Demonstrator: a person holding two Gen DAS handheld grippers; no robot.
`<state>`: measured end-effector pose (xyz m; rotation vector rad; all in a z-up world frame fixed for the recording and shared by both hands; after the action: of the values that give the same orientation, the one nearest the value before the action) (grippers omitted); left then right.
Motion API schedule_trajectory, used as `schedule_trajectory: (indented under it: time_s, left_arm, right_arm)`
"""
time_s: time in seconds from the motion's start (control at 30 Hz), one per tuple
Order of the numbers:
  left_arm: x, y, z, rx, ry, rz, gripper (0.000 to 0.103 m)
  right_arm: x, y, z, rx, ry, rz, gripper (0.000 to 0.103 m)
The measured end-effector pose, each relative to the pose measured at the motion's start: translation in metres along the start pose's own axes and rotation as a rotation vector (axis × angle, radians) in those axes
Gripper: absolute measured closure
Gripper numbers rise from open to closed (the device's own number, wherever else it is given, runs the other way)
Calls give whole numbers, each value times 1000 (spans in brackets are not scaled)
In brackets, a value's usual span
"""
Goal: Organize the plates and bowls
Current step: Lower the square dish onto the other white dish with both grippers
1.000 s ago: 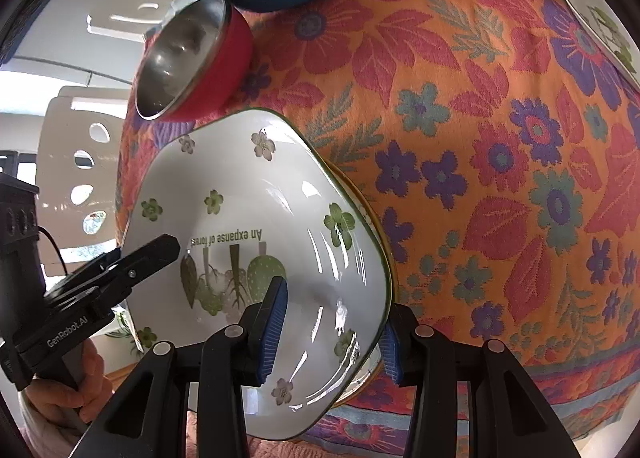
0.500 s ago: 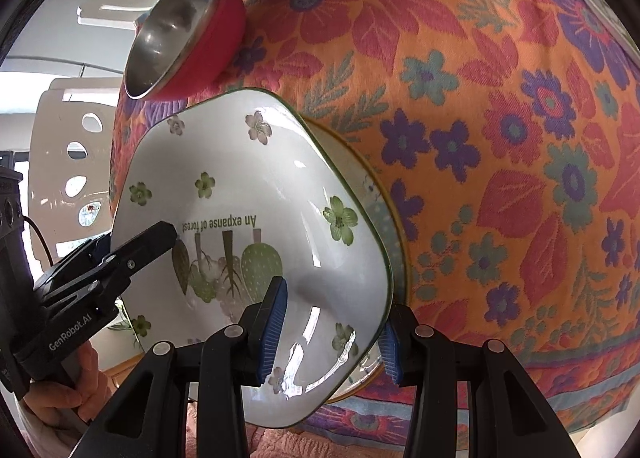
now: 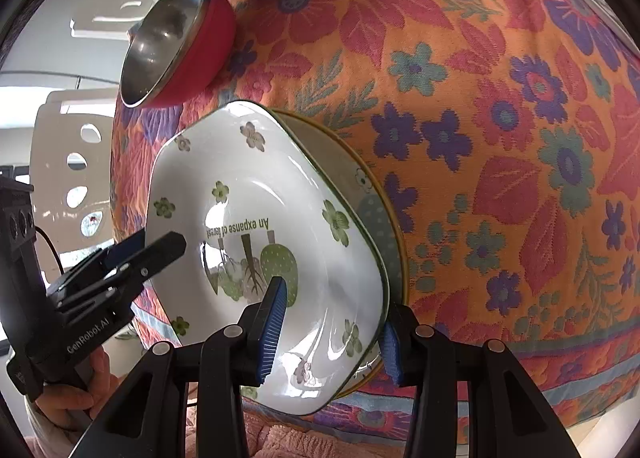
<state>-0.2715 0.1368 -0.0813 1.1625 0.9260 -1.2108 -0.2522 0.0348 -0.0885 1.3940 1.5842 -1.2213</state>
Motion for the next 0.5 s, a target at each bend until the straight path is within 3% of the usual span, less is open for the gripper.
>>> schedule_trajectory:
  time_s: [0.5]
  left_arm:
    - [2,2,6,82,-3,-17,55]
  right_arm:
    - [-9,-5,4,55,-35,51,61]
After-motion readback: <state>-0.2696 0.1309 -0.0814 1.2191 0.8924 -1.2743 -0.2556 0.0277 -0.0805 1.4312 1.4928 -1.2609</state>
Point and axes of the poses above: each gripper's, at about its wrist camera, not at the fingertips, and x roughly the way its jaws point, z to its right, y to its top, the point moved 6 cm from there along x, roughly the way its jaws point, and after that the axes turned 14 degrees about x, right-handed, at the moved point
